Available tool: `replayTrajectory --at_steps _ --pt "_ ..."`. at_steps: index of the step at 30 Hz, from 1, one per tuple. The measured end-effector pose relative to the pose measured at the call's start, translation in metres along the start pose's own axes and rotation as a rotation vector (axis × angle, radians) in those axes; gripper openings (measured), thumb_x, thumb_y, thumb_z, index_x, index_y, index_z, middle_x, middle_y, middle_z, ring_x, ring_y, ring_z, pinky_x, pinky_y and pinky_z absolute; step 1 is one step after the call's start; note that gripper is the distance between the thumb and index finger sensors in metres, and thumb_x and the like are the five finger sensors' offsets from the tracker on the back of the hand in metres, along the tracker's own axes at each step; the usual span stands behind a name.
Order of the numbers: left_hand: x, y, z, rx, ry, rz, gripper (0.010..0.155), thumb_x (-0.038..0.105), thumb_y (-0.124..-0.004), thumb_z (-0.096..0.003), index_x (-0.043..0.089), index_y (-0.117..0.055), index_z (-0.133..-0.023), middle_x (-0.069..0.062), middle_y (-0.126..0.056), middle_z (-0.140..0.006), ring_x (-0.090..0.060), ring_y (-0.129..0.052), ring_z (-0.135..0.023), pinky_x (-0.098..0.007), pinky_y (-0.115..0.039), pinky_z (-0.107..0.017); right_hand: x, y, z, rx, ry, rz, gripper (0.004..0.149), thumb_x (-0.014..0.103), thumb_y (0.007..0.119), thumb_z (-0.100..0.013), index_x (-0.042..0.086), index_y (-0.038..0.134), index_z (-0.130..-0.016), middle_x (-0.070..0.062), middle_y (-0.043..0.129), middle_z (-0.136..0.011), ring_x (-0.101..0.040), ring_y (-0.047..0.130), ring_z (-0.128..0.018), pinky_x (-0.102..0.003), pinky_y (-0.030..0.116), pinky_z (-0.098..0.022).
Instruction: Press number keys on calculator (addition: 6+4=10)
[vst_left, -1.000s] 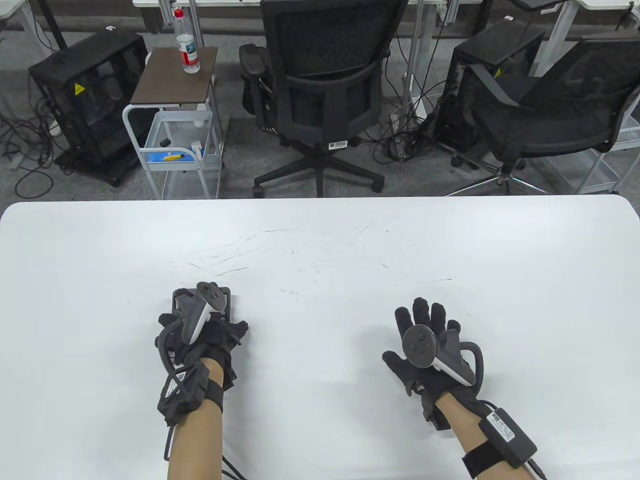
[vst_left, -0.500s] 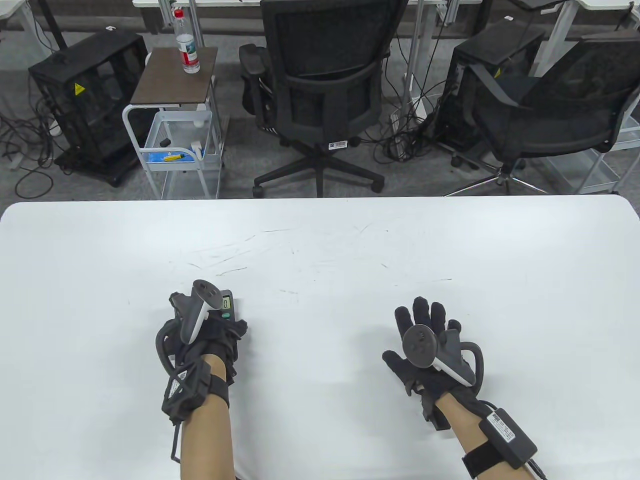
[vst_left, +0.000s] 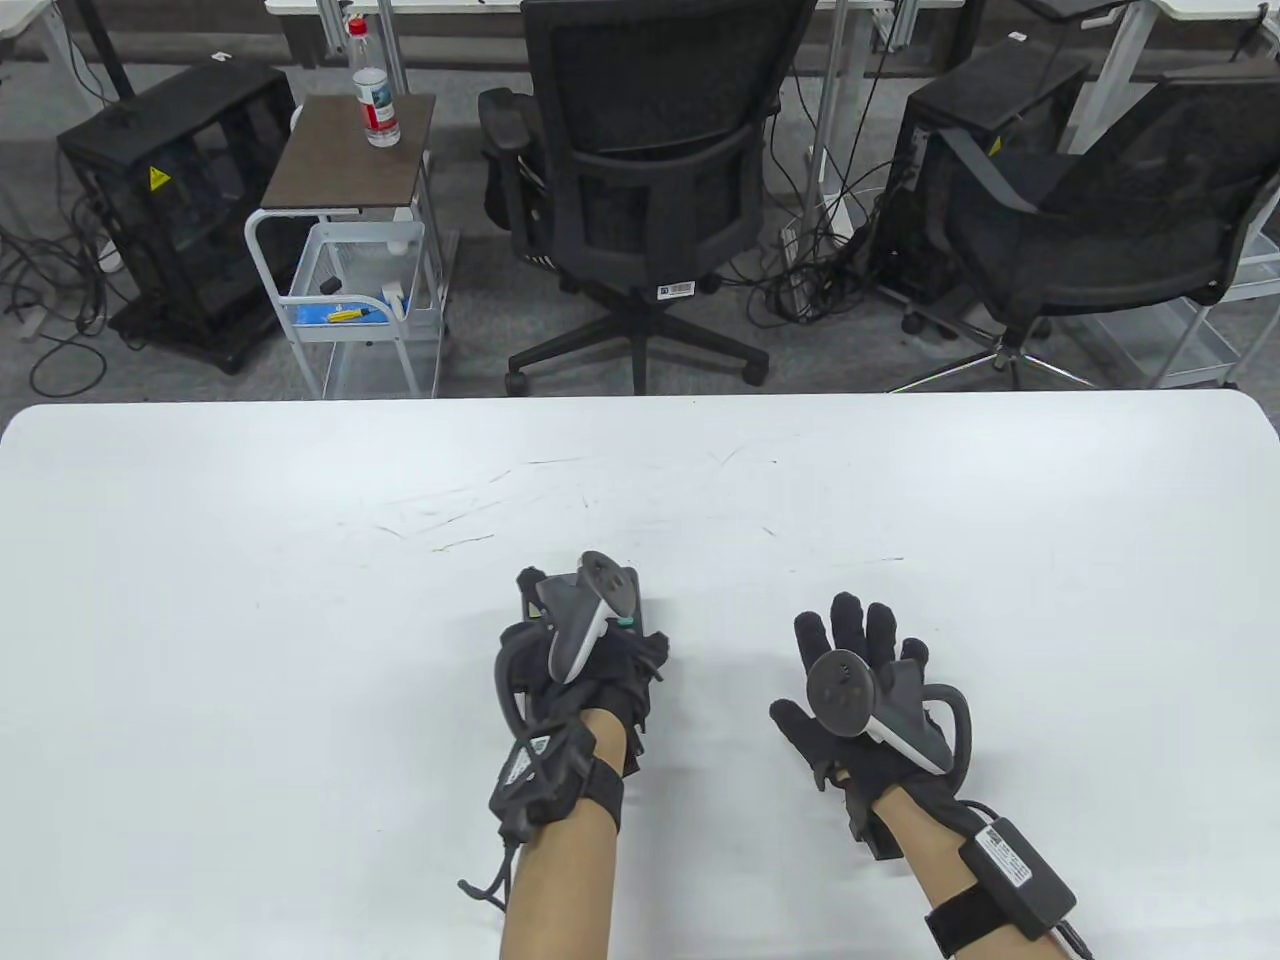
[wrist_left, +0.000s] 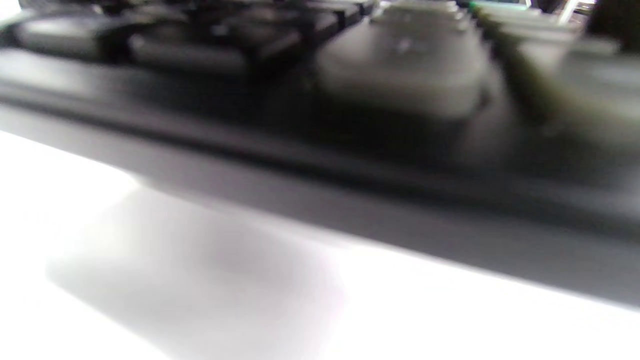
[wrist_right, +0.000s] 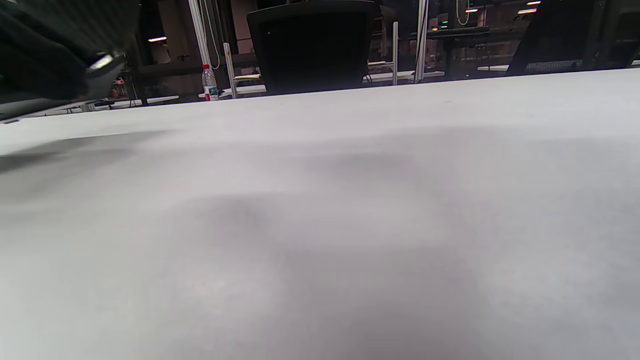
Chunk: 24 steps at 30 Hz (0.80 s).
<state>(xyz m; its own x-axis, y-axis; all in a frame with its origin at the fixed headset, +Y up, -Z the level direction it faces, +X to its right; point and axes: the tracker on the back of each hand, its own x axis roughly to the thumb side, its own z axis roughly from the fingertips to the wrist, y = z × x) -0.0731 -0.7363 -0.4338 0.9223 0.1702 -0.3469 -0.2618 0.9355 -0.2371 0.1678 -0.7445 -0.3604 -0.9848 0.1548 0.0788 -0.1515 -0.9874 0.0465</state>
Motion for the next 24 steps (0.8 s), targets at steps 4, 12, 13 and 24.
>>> replayTrajectory --at_steps 4,12,13,24 --pt "0.036 -0.018 0.009 -0.004 -0.042 -0.054 0.105 0.079 -0.089 -0.0326 0.049 -0.02 -0.107 -0.014 -0.008 -0.117 -0.066 -0.051 -0.098 -0.083 -0.065 -0.06 -0.003 0.0 0.0 0.002 0.006 0.003 0.088 0.066 0.068 -0.041 0.03 0.021 -0.108 -0.014 0.011 -0.117 -0.05 0.016 -0.104 -0.071 0.028 -0.07" --pt "0.061 -0.04 0.009 -0.005 -0.054 -0.099 0.105 0.078 -0.087 -0.0342 0.048 -0.017 -0.106 -0.014 -0.008 -0.117 -0.067 -0.049 -0.098 -0.084 -0.064 -0.06 -0.002 -0.001 0.001 0.003 0.01 0.007 0.088 0.066 0.068 -0.041 0.031 0.021 -0.108 -0.014 0.011 -0.117 -0.05 0.015 -0.104 -0.072 0.028 -0.07" --pt "0.061 -0.042 0.008 -0.01 -0.05 -0.106 0.105 0.078 -0.087 -0.0343 0.048 -0.017 -0.106 -0.014 -0.008 -0.117 -0.067 -0.049 -0.098 -0.083 -0.063 -0.06 -0.002 -0.001 0.001 0.004 0.009 0.009 0.088 0.066 0.068 -0.041 0.031 0.021 -0.108 -0.014 0.011 -0.117 -0.05 0.015 -0.104 -0.072 0.028 -0.07" --pt "0.046 -0.03 0.01 -0.08 -0.047 -0.059 0.105 0.085 -0.073 -0.0368 0.041 -0.008 -0.106 -0.014 -0.002 -0.116 -0.061 -0.047 -0.101 -0.079 -0.064 -0.063 0.0 0.002 0.0 0.015 0.006 0.026 0.089 0.066 0.068 -0.041 0.03 0.021 -0.108 -0.014 0.011 -0.117 -0.05 0.016 -0.104 -0.071 0.028 -0.07"
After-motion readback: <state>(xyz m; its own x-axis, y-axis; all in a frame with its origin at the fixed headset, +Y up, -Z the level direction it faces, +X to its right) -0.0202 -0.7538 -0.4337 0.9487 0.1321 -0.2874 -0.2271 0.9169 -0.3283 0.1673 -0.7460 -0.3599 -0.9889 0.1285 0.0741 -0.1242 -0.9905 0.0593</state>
